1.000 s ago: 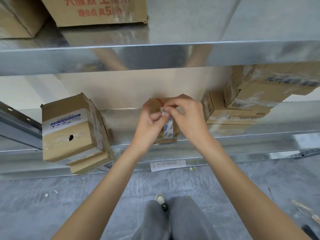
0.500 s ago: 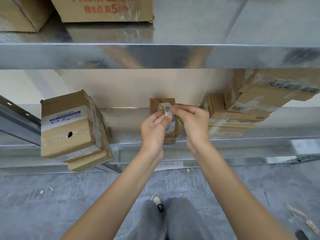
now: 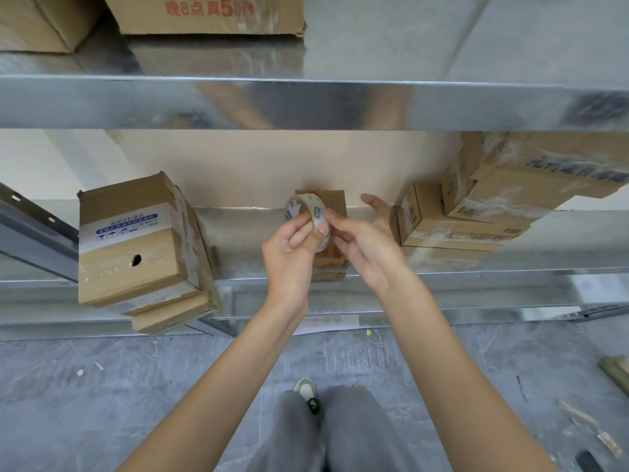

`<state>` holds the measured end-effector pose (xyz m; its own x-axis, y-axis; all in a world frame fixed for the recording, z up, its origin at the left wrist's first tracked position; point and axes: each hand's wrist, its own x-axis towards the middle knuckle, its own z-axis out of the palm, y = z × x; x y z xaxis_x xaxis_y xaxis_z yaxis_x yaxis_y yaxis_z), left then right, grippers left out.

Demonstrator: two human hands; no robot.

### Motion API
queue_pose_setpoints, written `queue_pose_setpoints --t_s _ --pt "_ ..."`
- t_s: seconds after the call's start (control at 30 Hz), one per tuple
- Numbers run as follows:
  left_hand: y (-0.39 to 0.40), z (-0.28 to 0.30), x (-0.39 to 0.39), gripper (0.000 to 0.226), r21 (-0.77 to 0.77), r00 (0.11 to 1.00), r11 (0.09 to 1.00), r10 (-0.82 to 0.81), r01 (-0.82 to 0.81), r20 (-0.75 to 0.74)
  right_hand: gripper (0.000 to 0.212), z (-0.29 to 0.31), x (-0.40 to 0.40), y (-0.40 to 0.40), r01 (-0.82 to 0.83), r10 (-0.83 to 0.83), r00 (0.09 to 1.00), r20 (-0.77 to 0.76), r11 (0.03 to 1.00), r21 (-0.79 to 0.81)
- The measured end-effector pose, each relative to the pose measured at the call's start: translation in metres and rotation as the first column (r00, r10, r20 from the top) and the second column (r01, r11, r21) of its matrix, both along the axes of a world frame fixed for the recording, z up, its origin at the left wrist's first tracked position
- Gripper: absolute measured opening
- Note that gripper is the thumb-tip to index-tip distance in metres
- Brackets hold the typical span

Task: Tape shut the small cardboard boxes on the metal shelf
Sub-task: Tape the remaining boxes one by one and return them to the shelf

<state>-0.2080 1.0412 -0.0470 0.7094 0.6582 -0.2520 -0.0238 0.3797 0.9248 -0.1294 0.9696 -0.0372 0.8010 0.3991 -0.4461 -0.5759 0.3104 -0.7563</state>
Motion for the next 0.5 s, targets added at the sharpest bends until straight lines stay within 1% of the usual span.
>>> queue_pose_setpoints --t_s 0.07,0.1,0.13,0.17,0.2,0.23,0.27,0.3,0.33,0.37,0.4,0.43,0.5 --pt "0.008 -0.001 -0.001 0.023 0.039 1.000 0.999 -0.022 0.022 -0.003 0.051 -0.002 0.002 0.002 -0.084 0.084 0.996 -0.015 0.996 -0.037" --pt "0.014 -0.002 0.000 0.022 0.074 0.999 0.997 -0.031 0.032 -0.009 0.046 -0.003 0.003 0.002 -0.105 0.106 0.994 0.009 0.991 -0.086" --pt "0.021 -0.004 0.001 0.022 0.121 0.999 0.992 -0.027 0.029 -0.019 0.041 -0.005 0.006 0.001 -0.101 0.113 0.992 0.063 0.981 -0.166" --pt "0.029 -0.006 0.002 0.022 0.169 0.999 0.986 -0.004 0.010 -0.039 0.036 -0.008 0.008 0.000 -0.068 0.115 0.982 0.150 0.955 -0.289" --pt "0.040 -0.011 0.005 0.026 0.221 0.996 0.975 0.038 -0.020 -0.077 0.035 -0.012 0.010 -0.003 -0.005 0.140 0.954 0.264 0.890 -0.456" --pt "0.051 -0.017 0.006 0.030 0.280 0.987 0.959 0.091 -0.051 -0.132 0.041 -0.018 0.009 -0.005 0.082 0.213 0.902 0.375 0.768 -0.635" --pt "0.063 -0.025 0.008 0.030 0.339 0.971 0.938 0.144 -0.072 -0.192 0.055 -0.027 0.005 -0.007 0.161 0.326 0.841 0.432 0.612 -0.774" --pt "0.074 -0.036 0.010 0.028 0.393 0.952 0.916 0.187 -0.081 -0.242 0.074 -0.036 -0.002 -0.007 0.206 0.441 0.790 0.425 0.462 -0.863" --pt "0.083 -0.048 0.011 0.026 0.441 0.936 0.894 0.214 -0.073 -0.280 0.092 -0.044 -0.012 -0.003 0.220 0.528 0.760 0.378 0.338 -0.915" --pt "0.090 -0.059 0.011 0.024 0.486 0.923 0.873 0.222 -0.045 -0.313 0.108 -0.052 -0.021 0.002 0.216 0.583 0.746 0.324 0.248 -0.944" --pt "0.096 -0.071 0.011 0.022 0.527 0.915 0.850 0.210 0.003 -0.344 0.119 -0.058 -0.028 0.008 0.210 0.616 0.737 0.278 0.182 -0.961" --pt "0.100 -0.082 0.011 0.019 0.572 0.907 0.818 0.189 0.066 -0.375 0.126 -0.065 -0.032 0.014 0.212 0.635 0.732 0.245 0.130 -0.969" --pt "0.108 -0.101 0.010 0.014 0.664 0.879 0.714 0.149 0.221 -0.454 0.130 -0.073 -0.032 0.023 0.222 0.651 0.729 0.209 0.064 -0.973"
